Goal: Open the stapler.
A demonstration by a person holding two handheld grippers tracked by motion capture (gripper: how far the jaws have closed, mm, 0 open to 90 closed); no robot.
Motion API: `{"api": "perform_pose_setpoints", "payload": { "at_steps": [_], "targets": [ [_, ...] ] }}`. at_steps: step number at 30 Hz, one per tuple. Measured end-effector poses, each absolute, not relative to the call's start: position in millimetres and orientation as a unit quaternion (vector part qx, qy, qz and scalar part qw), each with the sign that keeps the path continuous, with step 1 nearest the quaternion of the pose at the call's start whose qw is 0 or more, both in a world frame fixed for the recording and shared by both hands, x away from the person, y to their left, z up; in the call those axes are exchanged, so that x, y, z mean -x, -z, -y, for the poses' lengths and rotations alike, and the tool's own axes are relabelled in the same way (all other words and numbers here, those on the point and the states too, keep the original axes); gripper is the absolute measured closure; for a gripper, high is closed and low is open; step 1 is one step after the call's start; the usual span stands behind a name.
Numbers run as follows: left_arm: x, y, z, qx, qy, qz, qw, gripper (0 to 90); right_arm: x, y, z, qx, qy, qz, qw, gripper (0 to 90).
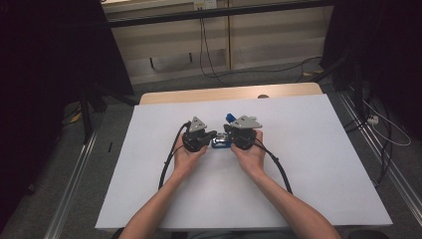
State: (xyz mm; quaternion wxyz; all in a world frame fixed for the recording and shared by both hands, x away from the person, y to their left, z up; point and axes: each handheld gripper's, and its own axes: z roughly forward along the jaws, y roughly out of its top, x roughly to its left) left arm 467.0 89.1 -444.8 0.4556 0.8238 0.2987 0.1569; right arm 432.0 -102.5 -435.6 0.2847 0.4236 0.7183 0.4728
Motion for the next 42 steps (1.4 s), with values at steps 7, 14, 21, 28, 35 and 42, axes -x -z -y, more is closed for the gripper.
{"api": "perform_pose_setpoints", "payload": {
  "at_steps": [7, 14, 21, 28, 35, 42],
  "targets": [
    [-467, 445, -89, -0.825, -0.157, -0.295, 0.455, 90.0, -431, 426, 111, -0.426, -0.480, -0.707, 0.297, 90.0],
    [-467, 445, -89, -0.826, -0.161, -0.294, 0.453, 90.0, -431, 426, 112, -0.427, -0.479, -0.707, 0.296, 90.0],
    [-467, 445, -89, -0.826, -0.160, -0.294, 0.453, 90.0, -431, 425, 113, -0.429, -0.480, -0.704, 0.298, 90.0],
    [-467, 445, -90, -0.826, -0.158, -0.293, 0.455, 90.0, -431, 423, 123, -0.442, -0.486, -0.695, 0.292, 90.0],
    [-467, 445, -89, -0.828, -0.161, -0.290, 0.452, 90.0, -431, 423, 124, -0.440, -0.484, -0.698, 0.293, 90.0],
    [-467, 444, -89, -0.828, -0.159, -0.290, 0.452, 90.0, -430, 419, 127, -0.442, -0.489, -0.692, 0.296, 90.0]
  ]
}}
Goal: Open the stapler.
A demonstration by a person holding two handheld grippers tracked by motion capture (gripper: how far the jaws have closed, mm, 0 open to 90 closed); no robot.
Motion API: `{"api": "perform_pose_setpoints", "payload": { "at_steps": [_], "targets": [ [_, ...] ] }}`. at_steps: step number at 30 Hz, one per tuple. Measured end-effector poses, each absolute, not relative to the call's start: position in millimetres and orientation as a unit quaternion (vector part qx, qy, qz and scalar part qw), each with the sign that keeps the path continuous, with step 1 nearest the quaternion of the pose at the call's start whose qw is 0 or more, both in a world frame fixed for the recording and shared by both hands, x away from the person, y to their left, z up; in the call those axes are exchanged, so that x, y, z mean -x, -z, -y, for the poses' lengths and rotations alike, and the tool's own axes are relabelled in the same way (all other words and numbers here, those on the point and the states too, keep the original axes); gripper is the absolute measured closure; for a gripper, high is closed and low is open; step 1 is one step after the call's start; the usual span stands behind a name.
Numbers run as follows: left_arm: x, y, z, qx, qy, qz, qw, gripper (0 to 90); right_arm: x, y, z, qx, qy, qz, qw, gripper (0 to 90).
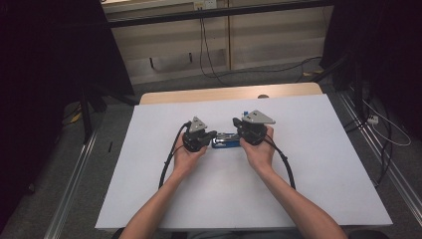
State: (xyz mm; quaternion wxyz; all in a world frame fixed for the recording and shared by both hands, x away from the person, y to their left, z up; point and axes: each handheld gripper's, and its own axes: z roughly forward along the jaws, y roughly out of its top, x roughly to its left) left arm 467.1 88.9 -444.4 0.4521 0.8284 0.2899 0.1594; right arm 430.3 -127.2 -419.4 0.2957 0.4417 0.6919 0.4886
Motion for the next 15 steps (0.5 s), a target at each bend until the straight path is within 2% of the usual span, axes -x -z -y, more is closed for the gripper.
{"api": "perform_pose_setpoints", "payload": {
  "at_steps": [15],
  "targets": [
    [-467, 445, -89, -0.828, -0.159, -0.291, 0.452, 90.0, -429, 417, 141, -0.445, -0.483, -0.689, 0.306, 90.0]
  ]
}}
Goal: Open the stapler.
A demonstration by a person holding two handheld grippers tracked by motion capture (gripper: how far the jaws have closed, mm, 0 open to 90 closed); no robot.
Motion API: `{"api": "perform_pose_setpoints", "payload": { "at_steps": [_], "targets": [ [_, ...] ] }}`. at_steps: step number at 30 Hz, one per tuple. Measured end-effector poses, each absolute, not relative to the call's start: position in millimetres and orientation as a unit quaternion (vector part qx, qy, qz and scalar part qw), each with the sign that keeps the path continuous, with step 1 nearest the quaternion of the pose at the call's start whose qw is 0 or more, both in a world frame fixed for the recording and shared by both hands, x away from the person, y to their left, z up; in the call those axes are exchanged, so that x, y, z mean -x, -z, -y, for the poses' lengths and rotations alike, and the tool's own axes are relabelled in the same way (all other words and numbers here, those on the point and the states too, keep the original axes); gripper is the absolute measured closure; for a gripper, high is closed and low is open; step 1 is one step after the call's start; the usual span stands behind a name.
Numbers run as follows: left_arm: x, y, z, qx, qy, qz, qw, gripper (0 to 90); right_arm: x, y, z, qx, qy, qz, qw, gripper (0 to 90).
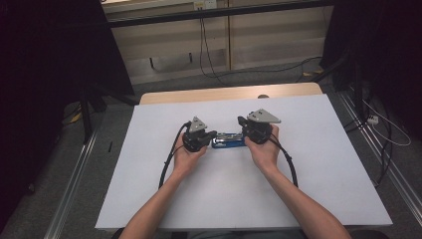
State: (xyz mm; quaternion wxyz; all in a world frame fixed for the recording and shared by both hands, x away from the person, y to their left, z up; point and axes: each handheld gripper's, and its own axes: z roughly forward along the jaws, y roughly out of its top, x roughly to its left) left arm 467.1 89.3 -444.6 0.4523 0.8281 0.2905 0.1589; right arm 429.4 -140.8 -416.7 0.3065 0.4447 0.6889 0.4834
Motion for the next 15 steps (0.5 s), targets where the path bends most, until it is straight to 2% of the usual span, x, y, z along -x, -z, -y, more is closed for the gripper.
{"api": "perform_pose_setpoints", "payload": {
  "at_steps": [15],
  "targets": [
    [-467, 445, -89, -0.828, -0.158, -0.290, 0.452, 90.0, -428, 414, 160, -0.450, -0.481, -0.685, 0.311, 90.0]
  ]
}}
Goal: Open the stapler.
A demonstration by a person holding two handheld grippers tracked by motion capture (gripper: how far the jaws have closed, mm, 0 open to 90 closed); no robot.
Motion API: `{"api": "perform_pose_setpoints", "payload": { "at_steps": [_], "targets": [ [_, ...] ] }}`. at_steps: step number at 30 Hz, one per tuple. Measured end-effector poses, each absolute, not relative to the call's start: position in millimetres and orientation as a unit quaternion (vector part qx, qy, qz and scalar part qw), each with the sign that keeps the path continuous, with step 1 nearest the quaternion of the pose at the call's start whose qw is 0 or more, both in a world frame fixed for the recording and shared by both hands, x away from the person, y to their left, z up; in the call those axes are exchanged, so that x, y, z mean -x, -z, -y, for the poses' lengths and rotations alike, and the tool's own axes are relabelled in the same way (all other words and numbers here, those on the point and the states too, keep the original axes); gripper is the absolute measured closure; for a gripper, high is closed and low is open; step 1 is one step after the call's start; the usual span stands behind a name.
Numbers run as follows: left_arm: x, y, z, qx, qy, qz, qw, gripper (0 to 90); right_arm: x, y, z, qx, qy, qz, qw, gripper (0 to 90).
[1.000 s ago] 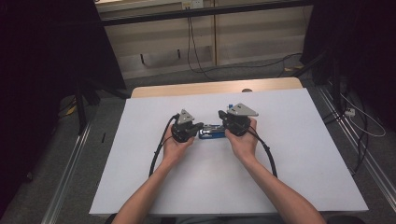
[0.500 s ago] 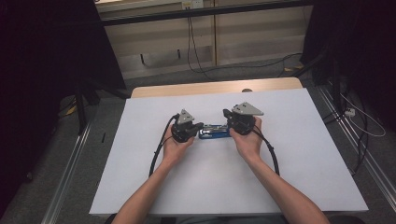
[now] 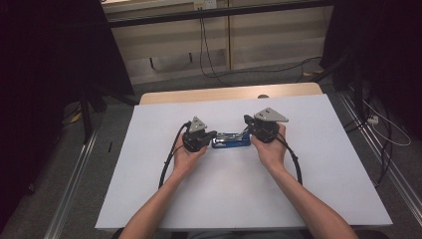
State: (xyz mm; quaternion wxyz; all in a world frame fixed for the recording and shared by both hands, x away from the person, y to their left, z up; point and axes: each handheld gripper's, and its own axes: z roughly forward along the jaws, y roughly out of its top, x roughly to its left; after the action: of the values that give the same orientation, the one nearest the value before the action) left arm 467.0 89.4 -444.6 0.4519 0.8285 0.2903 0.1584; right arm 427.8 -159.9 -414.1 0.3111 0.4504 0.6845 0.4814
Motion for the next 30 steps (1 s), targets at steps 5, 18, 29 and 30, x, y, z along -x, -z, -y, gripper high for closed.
{"api": "perform_pose_setpoints", "payload": {
  "at_steps": [5, 18, 29, 30],
  "targets": [
    [-467, 445, -89, -0.828, -0.158, -0.290, 0.452, 90.0, -427, 414, 162, -0.449, -0.481, -0.686, 0.310, 90.0],
    [-467, 445, -89, -0.828, -0.159, -0.291, 0.453, 90.0, -425, 416, 179, -0.458, -0.481, -0.681, 0.308, 90.0],
    [-466, 444, -88, -0.828, -0.161, -0.293, 0.449, 90.0, -421, 418, 196, -0.466, -0.484, -0.678, 0.299, 90.0],
    [-466, 444, -88, -0.828, -0.160, -0.293, 0.450, 90.0, -421, 418, 197, -0.465, -0.483, -0.679, 0.298, 90.0]
  ]
}}
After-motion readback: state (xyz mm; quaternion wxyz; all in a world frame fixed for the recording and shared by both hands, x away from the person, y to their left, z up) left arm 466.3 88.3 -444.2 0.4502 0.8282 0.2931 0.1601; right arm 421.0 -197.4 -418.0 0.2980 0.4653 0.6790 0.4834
